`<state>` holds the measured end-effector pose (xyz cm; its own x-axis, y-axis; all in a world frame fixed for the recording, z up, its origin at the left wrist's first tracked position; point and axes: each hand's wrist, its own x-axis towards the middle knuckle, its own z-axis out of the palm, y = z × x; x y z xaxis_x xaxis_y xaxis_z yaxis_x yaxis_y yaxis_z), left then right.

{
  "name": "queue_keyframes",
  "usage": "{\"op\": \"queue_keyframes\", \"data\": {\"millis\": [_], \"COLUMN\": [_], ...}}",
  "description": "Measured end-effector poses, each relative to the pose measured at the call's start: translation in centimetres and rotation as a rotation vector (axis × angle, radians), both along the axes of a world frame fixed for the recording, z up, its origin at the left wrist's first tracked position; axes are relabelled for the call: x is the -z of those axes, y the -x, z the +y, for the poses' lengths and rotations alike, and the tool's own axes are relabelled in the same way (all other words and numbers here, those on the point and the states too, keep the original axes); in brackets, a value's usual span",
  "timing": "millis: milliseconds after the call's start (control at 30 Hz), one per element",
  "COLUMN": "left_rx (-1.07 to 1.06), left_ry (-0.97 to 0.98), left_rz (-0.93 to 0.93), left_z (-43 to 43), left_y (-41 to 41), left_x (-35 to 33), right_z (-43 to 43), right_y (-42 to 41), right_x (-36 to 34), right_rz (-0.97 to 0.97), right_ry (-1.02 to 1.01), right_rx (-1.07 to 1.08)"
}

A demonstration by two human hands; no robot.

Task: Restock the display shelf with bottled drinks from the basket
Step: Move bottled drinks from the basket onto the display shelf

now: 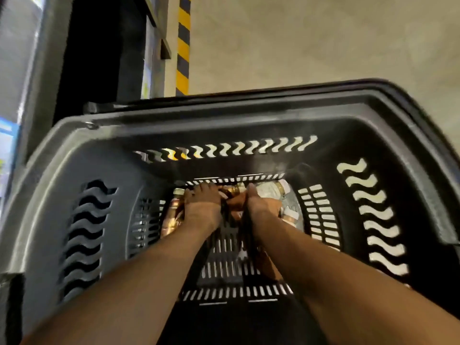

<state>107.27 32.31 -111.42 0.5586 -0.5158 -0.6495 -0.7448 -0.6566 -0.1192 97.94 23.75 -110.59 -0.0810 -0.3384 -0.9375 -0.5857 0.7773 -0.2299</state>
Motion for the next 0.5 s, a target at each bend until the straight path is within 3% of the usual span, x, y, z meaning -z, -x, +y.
{"op": "queue_keyframes", "data": {"millis": [100, 200, 333, 400, 500], "left_rx": [-0.097, -0.151, -0.299, -0.407, -0.66], "left_ry": [0.044, 0.123, 0.105, 0.07, 0.167], "left_rz": [0.039, 0.006, 0.13, 0.176, 0.24], "left_z": [-0.2, 0.0, 0.6, 1.2, 2.1], "left_y": [-0.6, -0.9, -0.4, 0.8, 2.9], "left_x": [2.6, 3.4, 0.5, -2.0, -6.6], "right_z": [-0.7, -1.4, -0.9, -0.4, -0.1], "right_y": [-1.1, -1.4, 0.1, 1.2, 3.4], "right_x": [1.2, 1.3, 1.0, -0.9, -5.1], "right_rz": [0.023, 0.23, 0.134, 0.043, -0.052], "right_ry": [0.009, 0.215, 0.14, 0.11, 0.108], "right_rx": [-0.124, -0.143, 0.068, 0.059, -0.04]}}
